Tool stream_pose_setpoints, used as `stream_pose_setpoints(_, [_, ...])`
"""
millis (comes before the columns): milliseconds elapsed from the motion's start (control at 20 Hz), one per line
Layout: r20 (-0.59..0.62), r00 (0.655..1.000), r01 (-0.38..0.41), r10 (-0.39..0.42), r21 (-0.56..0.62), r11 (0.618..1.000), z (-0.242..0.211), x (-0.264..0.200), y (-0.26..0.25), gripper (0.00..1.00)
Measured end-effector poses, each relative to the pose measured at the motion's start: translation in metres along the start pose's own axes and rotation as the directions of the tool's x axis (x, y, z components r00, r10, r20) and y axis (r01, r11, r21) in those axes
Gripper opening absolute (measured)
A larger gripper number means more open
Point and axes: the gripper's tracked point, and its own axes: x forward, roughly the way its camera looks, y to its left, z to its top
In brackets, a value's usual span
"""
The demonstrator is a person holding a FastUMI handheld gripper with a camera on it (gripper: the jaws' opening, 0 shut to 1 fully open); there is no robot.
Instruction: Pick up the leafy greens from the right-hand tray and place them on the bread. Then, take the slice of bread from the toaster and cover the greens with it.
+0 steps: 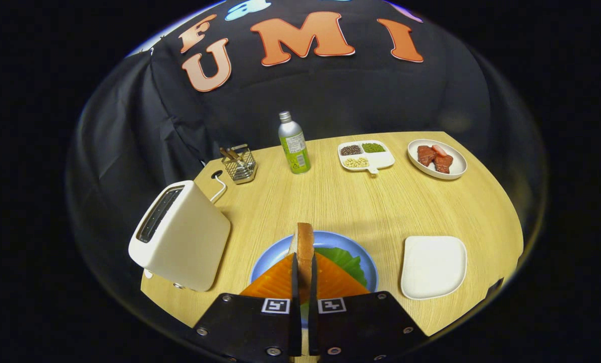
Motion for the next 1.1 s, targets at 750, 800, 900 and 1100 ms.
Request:
stream_pose_setpoints(750, [-0.178,0.981,0.056,-0.076,-0.117,0.992,-0.037,0.015,-0.037,0.83])
stream_pose_setpoints(800, [-0.177,0.981,0.057,-0.078,-0.122,0.991,-0.036,0.015,-0.038,0.93])
stream_pose_setpoints(900, [-0.161,0.983,0.062,-0.084,-0.136,0.989,-0.028,0.01,-0.043,0.98])
stream_pose_setpoints(1100, [-0.075,0.992,0.091,-0.104,-0.16,0.983,0.01,-0.013,-0.066,0.98])
